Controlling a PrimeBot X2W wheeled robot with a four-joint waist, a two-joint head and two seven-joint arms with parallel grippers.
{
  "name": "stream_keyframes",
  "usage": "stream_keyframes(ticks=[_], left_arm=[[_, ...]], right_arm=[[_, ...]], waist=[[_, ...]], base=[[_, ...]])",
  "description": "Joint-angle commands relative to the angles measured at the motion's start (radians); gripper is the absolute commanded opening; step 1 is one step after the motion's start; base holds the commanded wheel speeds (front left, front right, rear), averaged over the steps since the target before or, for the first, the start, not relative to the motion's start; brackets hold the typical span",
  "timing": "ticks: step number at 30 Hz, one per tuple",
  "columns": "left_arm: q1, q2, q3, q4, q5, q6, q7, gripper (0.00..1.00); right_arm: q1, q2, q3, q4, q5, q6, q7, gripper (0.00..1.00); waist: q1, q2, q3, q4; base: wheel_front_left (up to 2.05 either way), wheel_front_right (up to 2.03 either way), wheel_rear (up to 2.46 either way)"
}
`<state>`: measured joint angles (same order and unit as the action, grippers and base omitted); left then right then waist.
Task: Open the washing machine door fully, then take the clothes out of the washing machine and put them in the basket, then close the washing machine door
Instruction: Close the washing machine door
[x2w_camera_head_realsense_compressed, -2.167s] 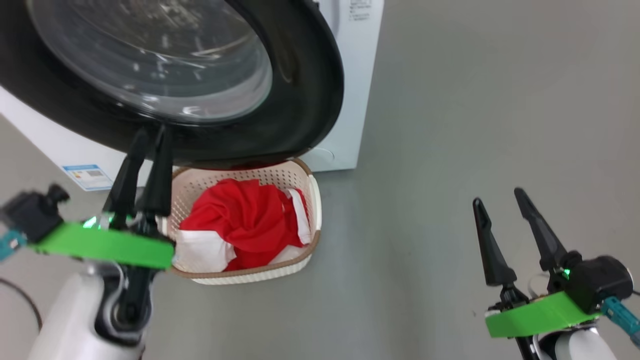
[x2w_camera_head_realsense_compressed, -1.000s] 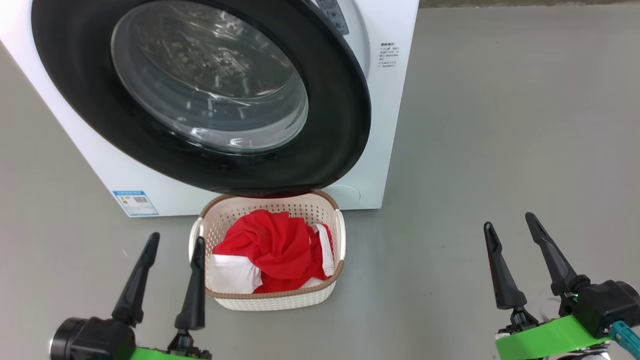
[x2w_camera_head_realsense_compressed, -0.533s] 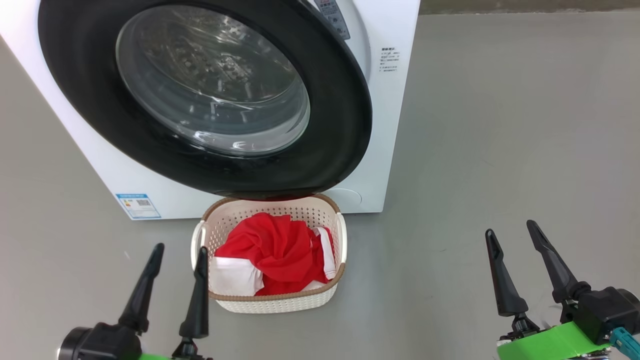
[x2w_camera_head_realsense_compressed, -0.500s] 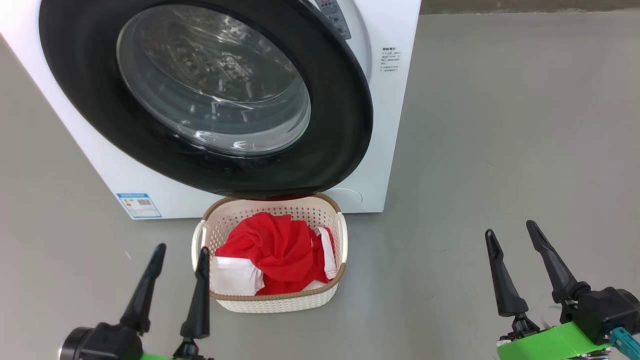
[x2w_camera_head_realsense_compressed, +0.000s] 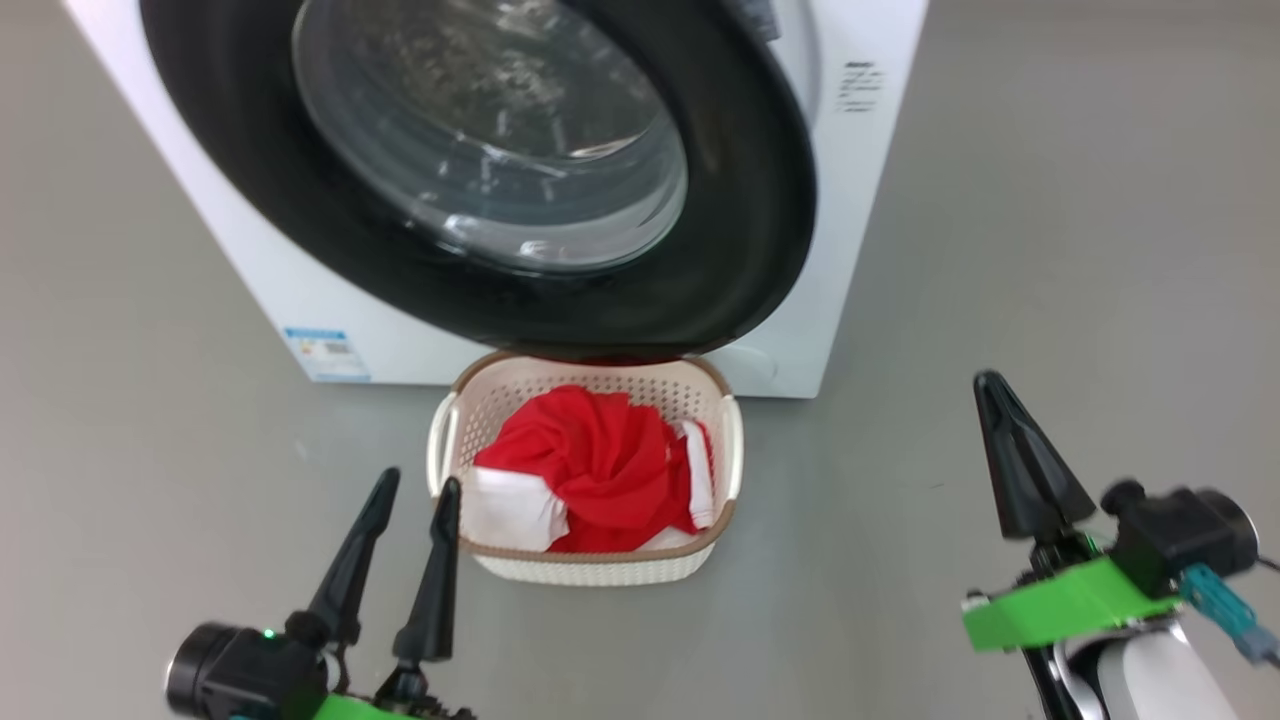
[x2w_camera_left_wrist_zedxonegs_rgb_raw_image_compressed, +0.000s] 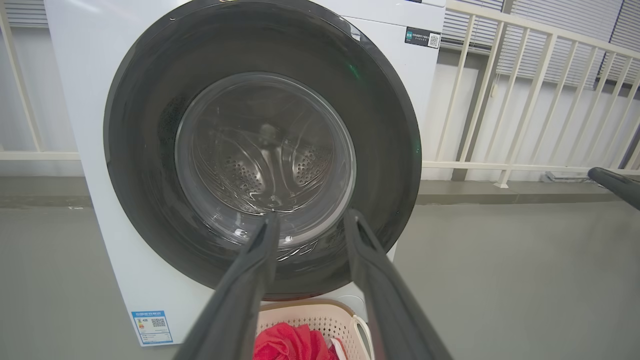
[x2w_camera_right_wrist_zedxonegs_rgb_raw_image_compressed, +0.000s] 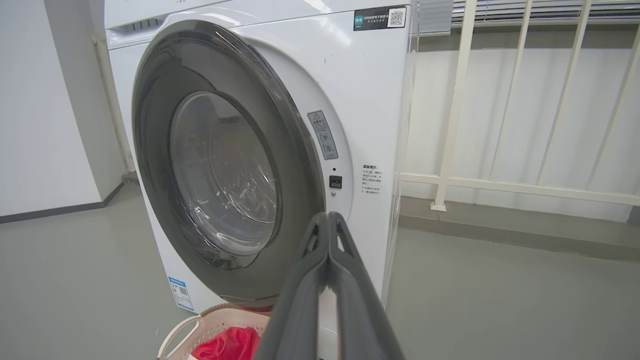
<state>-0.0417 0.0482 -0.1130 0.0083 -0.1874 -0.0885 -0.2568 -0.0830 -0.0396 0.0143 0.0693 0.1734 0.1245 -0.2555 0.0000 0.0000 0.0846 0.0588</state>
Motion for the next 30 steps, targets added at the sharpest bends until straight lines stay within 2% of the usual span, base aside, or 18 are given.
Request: stream_keyframes(ticks=[1,11,13,15,16,30], left_arm=[[-0.046,0.002,0.021,-0.035,-0.007,0.000,-0.005,0.67],[-0.098,0.002,-0.041,-0.073,-0.047,0.017,-0.005,0.75],[-0.109,0.002,-0.050,-0.079,-0.052,0.021,-0.005,0.83],[-0.118,0.002,-0.057,-0.085,-0.059,0.027,-0.005,0.96],[-0.123,0.002,-0.062,-0.088,-0.061,0.029,-0.005,1.00],[-0.167,0.002,-0.107,-0.096,-0.068,0.042,-0.005,1.00]], right_arm=[[-0.053,-0.011,0.030,-0.007,-0.001,0.006,-0.006,0.00],[-0.256,-0.011,0.054,0.139,-0.031,0.006,-0.006,0.00],[-0.294,-0.011,0.050,0.165,-0.035,0.006,-0.006,0.00],[-0.332,-0.011,0.049,0.191,-0.040,0.006,-0.006,0.00],[-0.351,-0.011,0.050,0.203,-0.043,0.006,-0.006,0.00],[-0.582,-0.018,0.023,0.385,-0.103,0.006,-0.006,0.00]], waist=[[0.0000,0.0000,0.034,0.038],[0.0000,0.0000,0.125,0.118],[0.0000,0.0000,0.145,0.132],[0.0000,0.0000,0.163,0.144],[0.0000,0.0000,0.171,0.149],[0.0000,0.0000,0.258,0.220]], base=[[0.00,0.00,0.00],[0.00,0.00,0.00],[0.00,0.00,0.00],[0.00,0.00,0.00],[0.00,0.00,0.00],[0.00,0.00,0.00]])
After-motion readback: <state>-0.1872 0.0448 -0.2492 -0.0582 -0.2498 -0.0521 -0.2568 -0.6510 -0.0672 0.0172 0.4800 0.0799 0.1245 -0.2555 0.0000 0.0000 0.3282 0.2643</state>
